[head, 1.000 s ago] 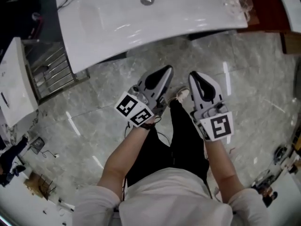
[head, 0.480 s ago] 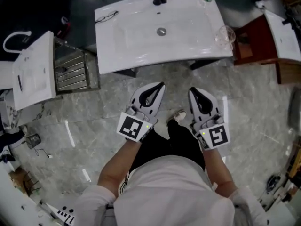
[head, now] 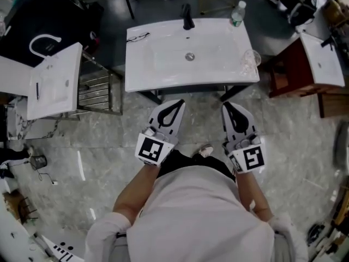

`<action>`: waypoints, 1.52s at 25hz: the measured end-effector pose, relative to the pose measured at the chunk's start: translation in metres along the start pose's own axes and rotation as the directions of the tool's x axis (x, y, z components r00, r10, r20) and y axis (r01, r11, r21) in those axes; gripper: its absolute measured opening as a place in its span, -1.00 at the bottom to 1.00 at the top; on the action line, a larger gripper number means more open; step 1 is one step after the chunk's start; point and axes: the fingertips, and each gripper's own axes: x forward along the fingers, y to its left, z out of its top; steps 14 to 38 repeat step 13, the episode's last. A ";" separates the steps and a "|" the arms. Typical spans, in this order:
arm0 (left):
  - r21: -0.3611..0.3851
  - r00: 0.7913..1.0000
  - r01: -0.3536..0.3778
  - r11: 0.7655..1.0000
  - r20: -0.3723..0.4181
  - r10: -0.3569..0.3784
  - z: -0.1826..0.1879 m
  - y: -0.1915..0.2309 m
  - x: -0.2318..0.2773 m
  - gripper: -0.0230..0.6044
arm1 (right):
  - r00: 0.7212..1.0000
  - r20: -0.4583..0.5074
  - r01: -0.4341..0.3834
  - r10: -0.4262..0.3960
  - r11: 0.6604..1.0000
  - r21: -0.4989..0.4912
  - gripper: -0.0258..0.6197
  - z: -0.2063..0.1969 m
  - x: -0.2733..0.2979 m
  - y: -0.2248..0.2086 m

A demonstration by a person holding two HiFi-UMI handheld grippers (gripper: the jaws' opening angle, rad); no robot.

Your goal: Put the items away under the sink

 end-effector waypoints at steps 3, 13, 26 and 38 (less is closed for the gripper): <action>0.030 1.000 -0.013 0.999 0.023 0.012 0.014 -0.003 0.002 -0.92 | 0.999 0.047 0.011 -0.009 0.999 -0.038 -0.79 0.020 -0.006 -0.009; 0.035 0.998 -0.040 0.999 0.059 0.037 0.025 -0.009 0.004 -0.92 | 0.997 0.064 -0.039 0.042 0.998 -0.049 -0.79 0.032 -0.008 -0.010; 0.035 0.998 -0.040 0.999 0.059 0.037 0.025 -0.009 0.004 -0.92 | 0.997 0.064 -0.039 0.042 0.998 -0.049 -0.79 0.032 -0.008 -0.010; 0.035 0.998 -0.040 0.999 0.059 0.037 0.025 -0.009 0.004 -0.92 | 0.997 0.064 -0.039 0.042 0.998 -0.049 -0.79 0.032 -0.008 -0.010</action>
